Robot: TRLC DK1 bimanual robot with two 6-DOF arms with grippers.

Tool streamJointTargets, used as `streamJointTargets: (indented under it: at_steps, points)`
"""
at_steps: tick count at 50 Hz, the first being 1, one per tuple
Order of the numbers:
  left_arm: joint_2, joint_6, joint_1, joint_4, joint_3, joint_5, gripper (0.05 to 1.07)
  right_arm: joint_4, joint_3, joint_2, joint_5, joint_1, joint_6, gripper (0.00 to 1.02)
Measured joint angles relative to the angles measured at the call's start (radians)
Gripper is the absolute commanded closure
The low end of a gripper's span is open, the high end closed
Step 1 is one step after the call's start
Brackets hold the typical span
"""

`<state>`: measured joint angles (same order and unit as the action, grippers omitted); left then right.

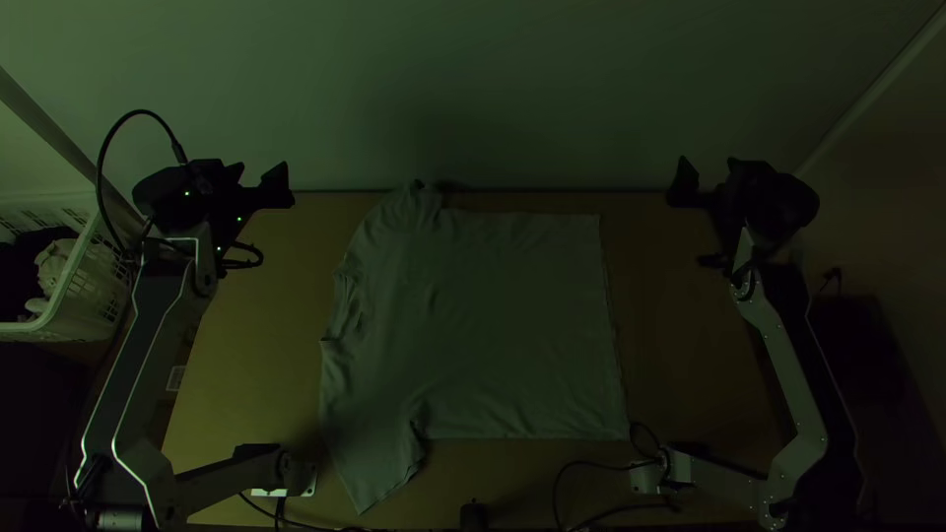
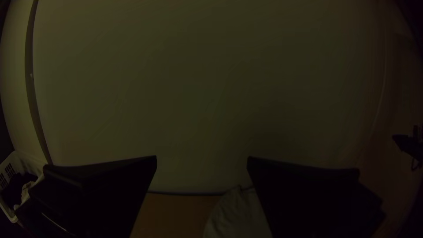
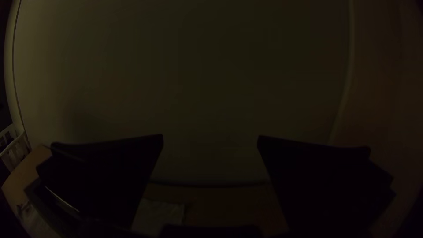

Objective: Fold the t-shirt

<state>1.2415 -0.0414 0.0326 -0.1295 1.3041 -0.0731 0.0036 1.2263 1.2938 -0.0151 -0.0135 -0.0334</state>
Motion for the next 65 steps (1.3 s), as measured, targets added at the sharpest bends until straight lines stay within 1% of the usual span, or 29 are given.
streamJointTargets:
  at_steps: [11,19,29,40,42,44,51,65]
  points:
    - [0.198,-0.014,-0.041,-0.036,0.147,0.000,0.10,-0.081,0.137,0.152,0.000,0.007,0.031,0.04]
    - [0.331,-0.038,-0.055,-0.093,0.245,0.000,0.10,-0.128,0.189,0.237,0.000,0.007,0.050,0.04]
    - [0.518,-0.053,-0.070,-0.241,0.438,0.000,0.11,-0.230,0.289,0.338,0.000,0.012,0.072,0.04]
    - [0.752,-0.076,-0.090,-0.397,0.690,0.000,0.12,-0.256,0.335,0.419,0.000,0.040,0.089,0.04]
    - [0.792,-0.080,-0.093,-0.414,0.727,0.000,0.17,-0.260,0.341,0.435,0.000,0.045,0.094,0.04]
    - [0.831,-0.083,-0.096,-0.431,0.760,0.000,0.20,-0.262,0.346,0.449,0.000,0.048,0.101,0.04]
    - [0.952,-0.083,-0.104,-0.468,0.862,0.004,0.20,-0.269,0.346,0.481,0.000,0.059,0.118,0.04]
    - [1.068,-0.077,-0.130,-0.468,0.908,0.026,0.20,-0.275,0.346,0.525,0.000,0.059,0.156,0.04]
